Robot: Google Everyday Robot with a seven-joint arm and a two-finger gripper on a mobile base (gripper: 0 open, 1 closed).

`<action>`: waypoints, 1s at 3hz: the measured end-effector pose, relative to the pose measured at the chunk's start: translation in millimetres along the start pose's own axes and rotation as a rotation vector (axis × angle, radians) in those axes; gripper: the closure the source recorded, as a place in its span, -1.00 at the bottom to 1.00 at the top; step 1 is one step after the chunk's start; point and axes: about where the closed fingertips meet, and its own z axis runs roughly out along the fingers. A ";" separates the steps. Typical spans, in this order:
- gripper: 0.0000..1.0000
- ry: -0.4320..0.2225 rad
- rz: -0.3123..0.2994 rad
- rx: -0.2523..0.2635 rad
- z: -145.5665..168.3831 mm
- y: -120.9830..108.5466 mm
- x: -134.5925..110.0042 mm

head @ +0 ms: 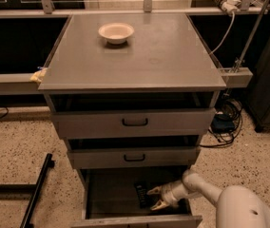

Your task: Pick rxbar chocolate from bottom drawer and place on counter

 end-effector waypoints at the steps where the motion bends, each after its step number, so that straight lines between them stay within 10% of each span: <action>1: 0.22 -0.012 -0.012 0.002 9.6 -3.3 4.6; 3: 0.24 -0.027 -0.007 0.003 24.0 -1.5 19.7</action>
Offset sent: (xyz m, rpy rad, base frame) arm 0.0153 0.0017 -0.0305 0.0306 -0.0184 0.0085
